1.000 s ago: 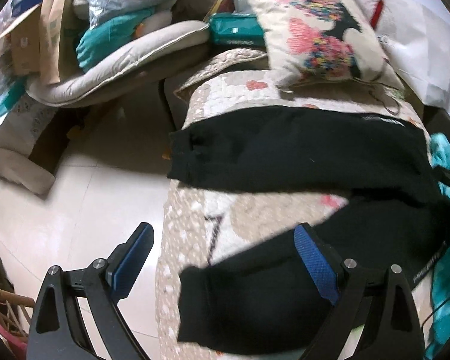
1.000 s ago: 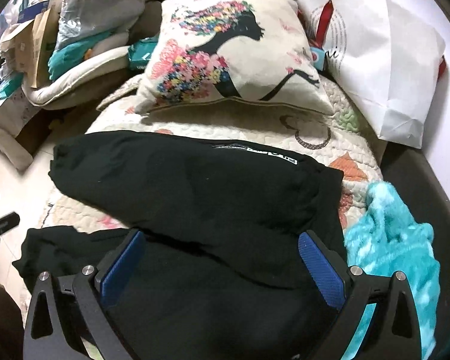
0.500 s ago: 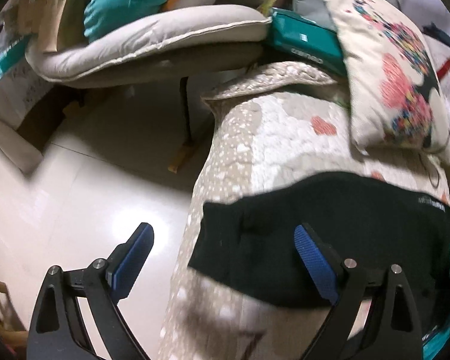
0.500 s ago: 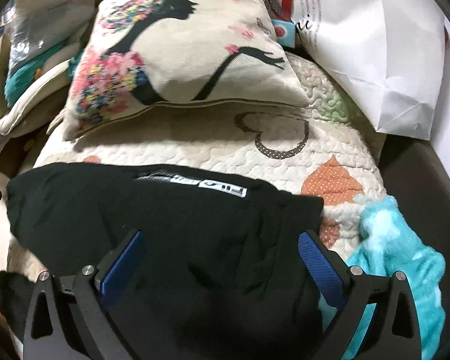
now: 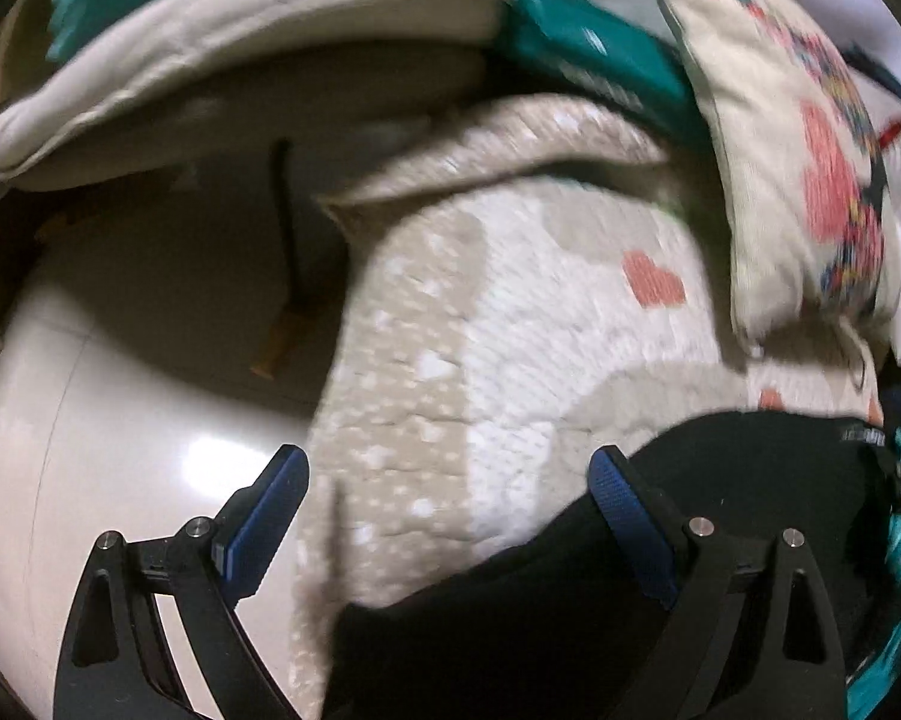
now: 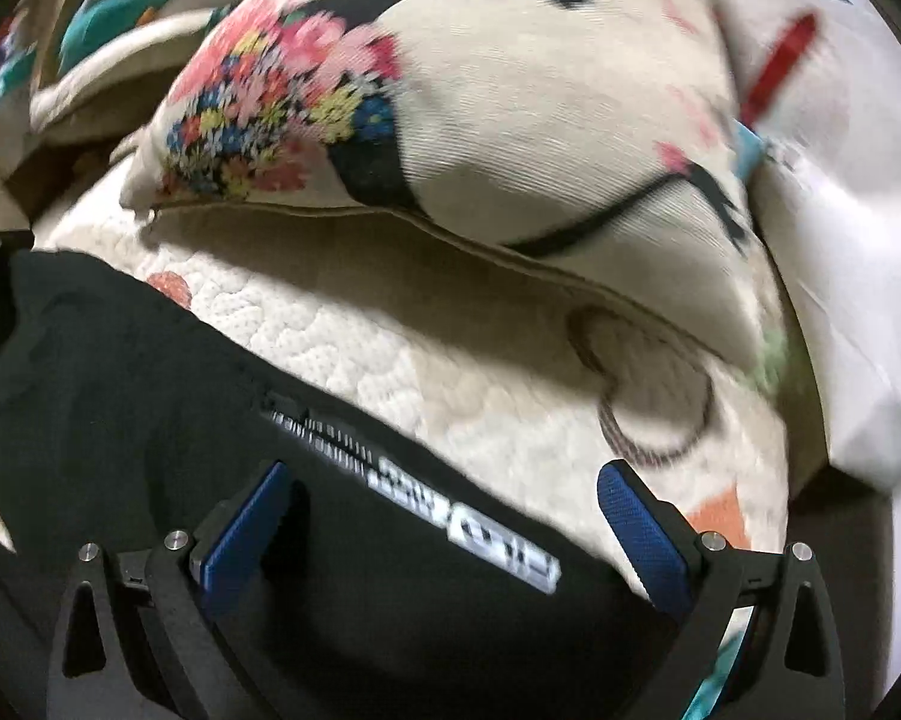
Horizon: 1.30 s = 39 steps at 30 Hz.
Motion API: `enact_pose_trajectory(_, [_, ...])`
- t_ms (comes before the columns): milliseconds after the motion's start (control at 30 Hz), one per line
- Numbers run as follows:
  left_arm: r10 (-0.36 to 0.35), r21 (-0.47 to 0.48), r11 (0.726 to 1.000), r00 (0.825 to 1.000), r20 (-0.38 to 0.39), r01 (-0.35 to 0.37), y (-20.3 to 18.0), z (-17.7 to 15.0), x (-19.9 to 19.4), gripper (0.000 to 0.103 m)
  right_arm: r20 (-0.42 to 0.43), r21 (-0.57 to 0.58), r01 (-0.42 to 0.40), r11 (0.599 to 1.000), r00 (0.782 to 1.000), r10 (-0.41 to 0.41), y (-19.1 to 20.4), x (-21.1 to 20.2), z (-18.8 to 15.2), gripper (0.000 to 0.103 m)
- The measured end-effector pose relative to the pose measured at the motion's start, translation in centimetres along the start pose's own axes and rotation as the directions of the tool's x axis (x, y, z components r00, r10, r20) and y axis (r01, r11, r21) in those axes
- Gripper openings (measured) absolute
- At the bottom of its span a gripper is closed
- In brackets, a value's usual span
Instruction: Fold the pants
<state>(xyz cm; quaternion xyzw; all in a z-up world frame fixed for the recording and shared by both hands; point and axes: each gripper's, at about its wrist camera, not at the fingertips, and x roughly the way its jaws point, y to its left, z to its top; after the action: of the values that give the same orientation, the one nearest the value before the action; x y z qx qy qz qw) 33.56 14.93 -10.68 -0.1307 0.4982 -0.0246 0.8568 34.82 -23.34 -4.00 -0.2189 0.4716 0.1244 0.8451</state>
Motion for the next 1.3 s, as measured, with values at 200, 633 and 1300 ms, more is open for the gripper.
enact_pose_trajectory(200, [-0.042, 0.051, 0.998, 0.999, -0.028, 0.043, -1.7, -0.1, -0.4, 0.018, -0.108, 0.01, -0.14, 0.99, 0.984, 0.141, 0.7, 3.4, 1.3, 0.016])
enact_pose_trajectory(633, [0.005, 0.098, 0.995, 0.999, 0.04, -0.009, -1.5, -3.1, -9.0, 0.0, -0.02, 0.111, -0.068, 0.992, 0.997, 0.071, -0.4, -4.8, -0.4, 0.003])
enact_pose_trajectory(1300, [-0.049, 0.357, 0.932, 0.998, -0.047, 0.063, -4.1, -1.8, -1.4, 0.013, -0.233, -0.064, -0.329, 0.942, 0.923, 0.307, -0.3, 5.8, 2.1, 0.076])
